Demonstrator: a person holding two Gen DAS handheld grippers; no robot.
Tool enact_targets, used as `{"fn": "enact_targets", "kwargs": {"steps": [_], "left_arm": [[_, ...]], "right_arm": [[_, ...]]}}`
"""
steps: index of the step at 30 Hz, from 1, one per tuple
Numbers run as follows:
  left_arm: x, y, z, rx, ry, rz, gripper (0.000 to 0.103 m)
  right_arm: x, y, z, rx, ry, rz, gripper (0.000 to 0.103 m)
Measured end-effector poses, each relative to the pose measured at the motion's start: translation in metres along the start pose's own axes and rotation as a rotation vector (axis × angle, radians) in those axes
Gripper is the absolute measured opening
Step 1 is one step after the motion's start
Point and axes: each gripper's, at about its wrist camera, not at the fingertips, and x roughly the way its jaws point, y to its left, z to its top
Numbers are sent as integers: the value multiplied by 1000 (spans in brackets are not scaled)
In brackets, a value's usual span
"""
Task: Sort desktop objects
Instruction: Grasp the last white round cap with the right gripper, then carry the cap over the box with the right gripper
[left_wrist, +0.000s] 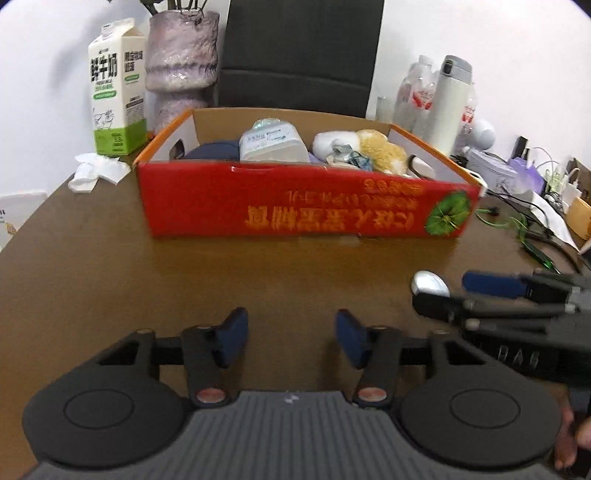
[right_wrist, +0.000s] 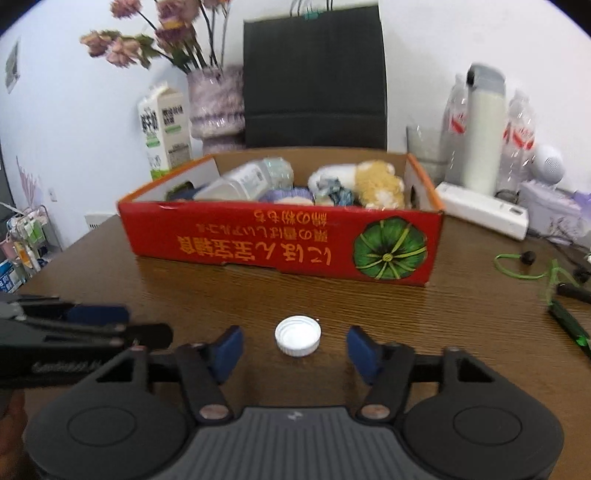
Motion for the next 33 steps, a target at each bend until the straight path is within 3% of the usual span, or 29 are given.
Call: {"fn": "enact_targets", "kwargs": {"steps": [1,3,6,12,18,33], "left_arm": [[6,0,5,7,-1,-7,37],[18,0,15,-1,16,-22,12],[28,-2,26,-20,1,-26,5],[22,-11,35,3,-61,4,1],[-29,-30,17,27,-122,3,1],[-198,-71,-67,50,-298,17,1]], "right_arm": [[6,0,1,-5,11,-4,31],[14,1,4,-19,3,-50,27],[20,-3,12,11,-2,-33,27],[12,-3,30,16,-61,-34,27],[-31,4,21,10,-99,-18,27],[-209,36,-54,4,-248,14,27]]}}
